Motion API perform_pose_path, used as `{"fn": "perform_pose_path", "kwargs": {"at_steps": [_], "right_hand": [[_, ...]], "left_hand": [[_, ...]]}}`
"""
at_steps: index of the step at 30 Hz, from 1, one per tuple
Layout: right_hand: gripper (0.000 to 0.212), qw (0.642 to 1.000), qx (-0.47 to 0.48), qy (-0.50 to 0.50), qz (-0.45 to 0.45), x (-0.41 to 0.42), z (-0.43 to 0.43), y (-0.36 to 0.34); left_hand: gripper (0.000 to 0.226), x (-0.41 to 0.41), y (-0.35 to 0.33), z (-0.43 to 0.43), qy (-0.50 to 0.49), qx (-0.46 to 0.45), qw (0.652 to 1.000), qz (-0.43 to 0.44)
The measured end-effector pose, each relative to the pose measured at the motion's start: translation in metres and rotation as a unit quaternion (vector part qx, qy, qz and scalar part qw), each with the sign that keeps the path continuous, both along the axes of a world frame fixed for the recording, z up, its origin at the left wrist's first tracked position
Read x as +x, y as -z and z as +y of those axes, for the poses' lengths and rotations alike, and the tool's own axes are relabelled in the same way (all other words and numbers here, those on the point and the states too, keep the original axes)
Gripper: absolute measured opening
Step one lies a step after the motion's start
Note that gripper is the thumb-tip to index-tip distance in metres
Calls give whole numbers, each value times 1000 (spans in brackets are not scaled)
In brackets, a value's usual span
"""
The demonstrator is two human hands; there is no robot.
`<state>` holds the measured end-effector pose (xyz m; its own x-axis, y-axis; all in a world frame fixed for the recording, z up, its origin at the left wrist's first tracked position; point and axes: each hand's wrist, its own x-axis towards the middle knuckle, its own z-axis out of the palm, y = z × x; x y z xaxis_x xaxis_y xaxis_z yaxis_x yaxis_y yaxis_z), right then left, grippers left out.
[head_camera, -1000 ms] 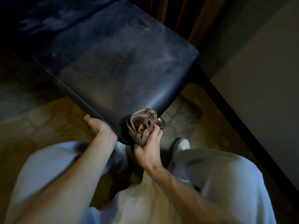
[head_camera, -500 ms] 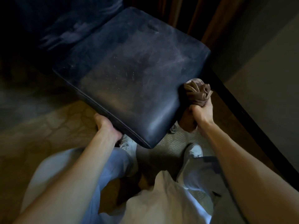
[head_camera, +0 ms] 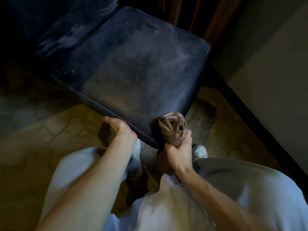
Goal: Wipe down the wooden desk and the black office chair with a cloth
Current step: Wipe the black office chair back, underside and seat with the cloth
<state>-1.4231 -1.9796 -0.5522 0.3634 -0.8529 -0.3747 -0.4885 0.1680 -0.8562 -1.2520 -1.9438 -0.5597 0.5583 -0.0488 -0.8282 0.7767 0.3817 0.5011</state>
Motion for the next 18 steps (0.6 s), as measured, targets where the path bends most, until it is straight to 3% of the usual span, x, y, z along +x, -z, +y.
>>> {"fn": "perform_pose_path", "kwargs": {"at_steps": [3, 7, 12, 18], "right_hand": [[61, 998, -4, 37, -45, -13, -35, 5], [59, 993, 53, 108, -20, -25, -75, 27], [62, 980, 126, 145, -53, -27, -86, 39], [56, 974, 133, 168, -67, -31, -94, 40]], "left_hand": [[78, -3, -3, 5, 49, -77, 996, 18], [90, 3, -6, 21, 106, -135, 985, 21], [97, 34, -8, 22, 81, -85, 993, -19], [89, 41, 3, 20, 122, -37, 990, -63]]}}
